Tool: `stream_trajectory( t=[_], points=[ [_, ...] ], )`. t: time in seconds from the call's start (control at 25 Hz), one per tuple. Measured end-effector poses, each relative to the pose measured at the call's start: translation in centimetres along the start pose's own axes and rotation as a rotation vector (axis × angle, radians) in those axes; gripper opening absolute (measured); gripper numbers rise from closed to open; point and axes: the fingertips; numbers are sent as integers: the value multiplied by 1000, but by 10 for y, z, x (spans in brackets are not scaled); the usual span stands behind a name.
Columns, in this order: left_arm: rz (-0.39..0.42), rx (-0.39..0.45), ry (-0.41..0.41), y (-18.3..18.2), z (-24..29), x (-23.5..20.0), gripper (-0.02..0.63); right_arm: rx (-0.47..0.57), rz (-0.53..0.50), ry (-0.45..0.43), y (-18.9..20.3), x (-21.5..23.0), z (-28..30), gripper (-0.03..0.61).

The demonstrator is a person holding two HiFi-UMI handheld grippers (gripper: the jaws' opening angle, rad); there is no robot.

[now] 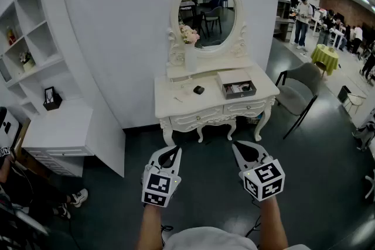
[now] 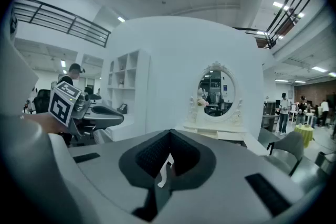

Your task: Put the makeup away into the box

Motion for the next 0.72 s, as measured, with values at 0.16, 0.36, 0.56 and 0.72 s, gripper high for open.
stream_trajectory(
  t=[0.16, 0.36, 0.56, 0.72],
  points=[
    [16, 2, 16, -5, 6, 8, 12, 0, -27, -18, -1, 1, -1, -3],
    [8, -7, 18, -6, 8, 23, 12, 38, -10, -19, -2, 8, -7, -3],
    [-10, -41, 2, 4, 8, 45, 12, 26, 4, -24, 11, 22, -20, -3],
    [-23, -74, -6, 12, 12, 57, 12, 2, 10, -29, 21, 31, -22, -3]
  ],
)
Point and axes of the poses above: the fingertips, and each gripper's own axes: z forward along the fingers, x to its right, y out of its underside, and after that the axes turned 6 degrees about -x, right-handed
